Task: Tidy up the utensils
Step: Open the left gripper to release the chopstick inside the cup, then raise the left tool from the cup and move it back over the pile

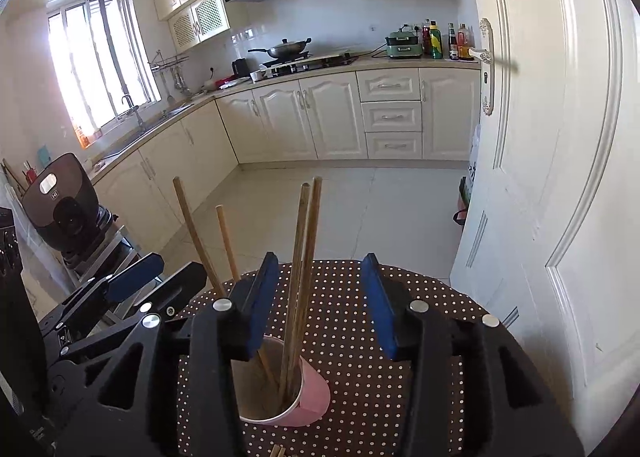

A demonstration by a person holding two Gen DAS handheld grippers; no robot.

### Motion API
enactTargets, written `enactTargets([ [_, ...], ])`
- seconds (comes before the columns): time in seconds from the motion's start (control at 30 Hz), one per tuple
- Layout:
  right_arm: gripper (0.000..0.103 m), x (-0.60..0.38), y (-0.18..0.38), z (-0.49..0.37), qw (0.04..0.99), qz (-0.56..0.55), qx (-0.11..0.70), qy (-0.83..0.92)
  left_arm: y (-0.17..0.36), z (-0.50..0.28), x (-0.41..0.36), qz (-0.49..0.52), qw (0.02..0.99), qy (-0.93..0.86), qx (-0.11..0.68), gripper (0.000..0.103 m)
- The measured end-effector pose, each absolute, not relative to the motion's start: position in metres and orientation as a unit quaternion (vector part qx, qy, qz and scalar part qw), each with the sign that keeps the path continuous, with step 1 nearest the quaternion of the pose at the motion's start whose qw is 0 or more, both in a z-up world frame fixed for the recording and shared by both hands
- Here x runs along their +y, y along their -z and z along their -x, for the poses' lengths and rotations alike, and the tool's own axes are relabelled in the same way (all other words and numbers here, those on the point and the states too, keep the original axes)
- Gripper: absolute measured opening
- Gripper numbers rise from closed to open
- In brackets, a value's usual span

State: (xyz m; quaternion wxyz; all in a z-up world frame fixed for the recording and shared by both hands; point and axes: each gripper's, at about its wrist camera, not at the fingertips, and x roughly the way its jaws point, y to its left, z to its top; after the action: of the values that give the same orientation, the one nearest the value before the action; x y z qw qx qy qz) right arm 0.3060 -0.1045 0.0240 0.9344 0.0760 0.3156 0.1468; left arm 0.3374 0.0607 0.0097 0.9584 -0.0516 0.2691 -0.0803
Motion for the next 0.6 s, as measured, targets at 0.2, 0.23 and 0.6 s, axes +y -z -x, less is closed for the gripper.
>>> enactTargets([
  [0.2, 0.044, -0.105, -0.024, -0.302, 0.934, -0.074, 0.318, -0.146, -0.012, -0.333, 0.06, 0.048, 0.959, 0.078, 0.267, 0.057],
  [0.23, 0.044, -0.105, -0.024, -0.3, 0.934, -0.074, 0.318, -0.146, -0.012, -0.332, 0.061, 0.048, 0.96, 0.076, 0.267, 0.057],
  [0.6, 0.05, -0.113, -0.027, -0.289, 0.935, -0.075, 0.316, -0.142, -0.019, -0.316, 0.063, 0.046, 0.961, 0.068, 0.263, 0.06],
])
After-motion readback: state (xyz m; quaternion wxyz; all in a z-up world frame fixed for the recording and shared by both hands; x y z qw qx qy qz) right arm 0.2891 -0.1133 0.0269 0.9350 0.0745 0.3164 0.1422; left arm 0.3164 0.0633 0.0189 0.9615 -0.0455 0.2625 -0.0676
